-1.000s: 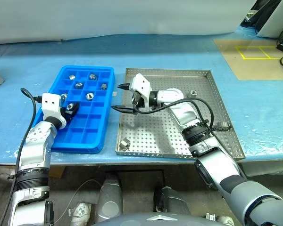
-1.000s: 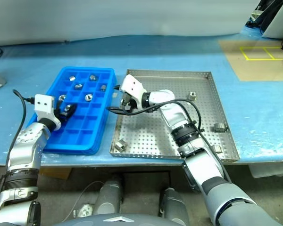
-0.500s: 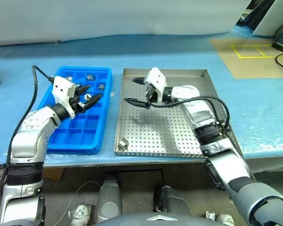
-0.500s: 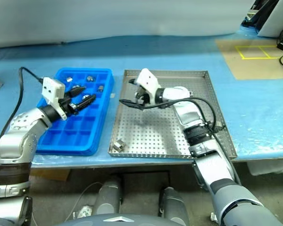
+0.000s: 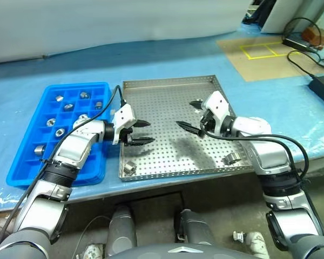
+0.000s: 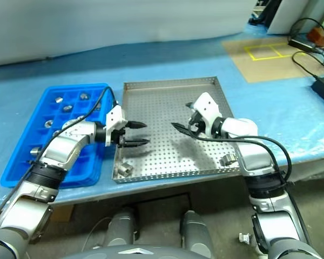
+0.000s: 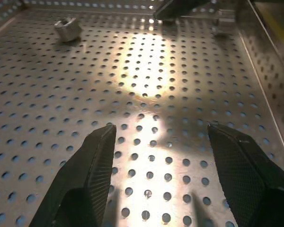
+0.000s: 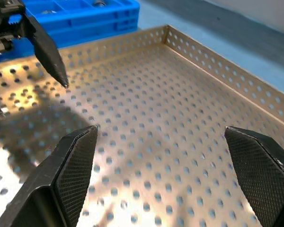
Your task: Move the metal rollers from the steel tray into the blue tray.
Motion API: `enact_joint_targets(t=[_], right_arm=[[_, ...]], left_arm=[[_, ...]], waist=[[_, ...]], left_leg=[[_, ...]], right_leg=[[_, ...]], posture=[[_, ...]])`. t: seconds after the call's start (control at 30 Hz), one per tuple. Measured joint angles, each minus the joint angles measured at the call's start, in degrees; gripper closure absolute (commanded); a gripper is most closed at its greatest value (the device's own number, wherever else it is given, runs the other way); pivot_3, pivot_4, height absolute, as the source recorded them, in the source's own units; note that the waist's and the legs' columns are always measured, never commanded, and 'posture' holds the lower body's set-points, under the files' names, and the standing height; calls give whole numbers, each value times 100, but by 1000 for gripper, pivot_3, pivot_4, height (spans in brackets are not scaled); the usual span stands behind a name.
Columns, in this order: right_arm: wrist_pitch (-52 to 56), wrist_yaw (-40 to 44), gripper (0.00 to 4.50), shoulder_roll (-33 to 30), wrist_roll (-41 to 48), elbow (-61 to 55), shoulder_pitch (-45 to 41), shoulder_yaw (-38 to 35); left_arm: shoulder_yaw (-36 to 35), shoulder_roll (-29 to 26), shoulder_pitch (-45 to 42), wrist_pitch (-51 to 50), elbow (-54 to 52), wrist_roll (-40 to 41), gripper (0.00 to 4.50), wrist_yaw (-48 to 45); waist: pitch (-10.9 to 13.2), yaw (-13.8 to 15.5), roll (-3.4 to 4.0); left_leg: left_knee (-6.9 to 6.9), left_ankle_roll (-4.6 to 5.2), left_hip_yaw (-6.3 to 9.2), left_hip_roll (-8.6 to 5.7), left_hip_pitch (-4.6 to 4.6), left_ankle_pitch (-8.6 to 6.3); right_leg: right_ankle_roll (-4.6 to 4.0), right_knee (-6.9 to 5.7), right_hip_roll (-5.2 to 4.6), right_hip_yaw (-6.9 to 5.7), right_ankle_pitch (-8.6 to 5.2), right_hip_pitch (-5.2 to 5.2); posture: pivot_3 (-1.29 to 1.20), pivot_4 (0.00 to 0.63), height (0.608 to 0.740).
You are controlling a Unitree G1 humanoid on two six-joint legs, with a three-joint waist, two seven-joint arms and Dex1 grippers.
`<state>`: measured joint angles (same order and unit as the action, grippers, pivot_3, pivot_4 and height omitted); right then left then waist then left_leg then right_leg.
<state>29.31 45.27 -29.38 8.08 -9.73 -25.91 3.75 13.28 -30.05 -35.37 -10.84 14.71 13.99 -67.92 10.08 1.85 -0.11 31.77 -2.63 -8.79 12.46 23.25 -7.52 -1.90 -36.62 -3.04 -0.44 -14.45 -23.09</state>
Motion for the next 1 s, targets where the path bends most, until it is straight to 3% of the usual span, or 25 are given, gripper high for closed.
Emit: enact_joint_targets(t=[0.17, 0.27, 0.4, 0.77, 1.0], right_arm=[[308, -344, 0, -23, 81, -532, 222, -151], [477, -554, 0, 1, 108, -789, 329, -164], [710, -697, 0, -133, 137, -1082, 656, -333], [863, -1141, 0, -222, 188, -1249, 890, -606], [854, -1256, 0, -428, 186, -1237, 1073, -766]], left_arm=[[-59, 819, -1035, 414, 1218, -265, 1252, 454], [0, 1119, -1132, 466, 1411, -293, 1252, 325], [56, 1017, -854, 602, 1171, -225, 1252, -213], [148, 1036, -370, 919, 732, -281, 1252, -454], [44, 1186, -373, 924, 879, -352, 1252, -103]], waist=[[-1, -54, 3], [-1, -126, 2], [-1, -226, 2], [-1, -262, 3], [-1, -265, 4]], left_leg=[[44, 26, -7, -4, -9, -14], [52, 47, -31, -15, -16, -27], [44, 64, -42, -11, -14, -38], [50, 79, -58, -11, -18, -46], [50, 81, -61, -11, -18, -48]], right_leg=[[-8, 0, -4, 14, -4, 26], [-3, 5, -11, 45, -2, 25], [-2, 8, -6, 50, -1, 15], [-2, 12, -12, 58, -1, 16], [-1, 15, -12, 59, -2, 16]], posture=[[-394, 150, 740], [-424, 150, 740], [-429, 150, 740], [-442, 150, 740], [-442, 150, 740]])
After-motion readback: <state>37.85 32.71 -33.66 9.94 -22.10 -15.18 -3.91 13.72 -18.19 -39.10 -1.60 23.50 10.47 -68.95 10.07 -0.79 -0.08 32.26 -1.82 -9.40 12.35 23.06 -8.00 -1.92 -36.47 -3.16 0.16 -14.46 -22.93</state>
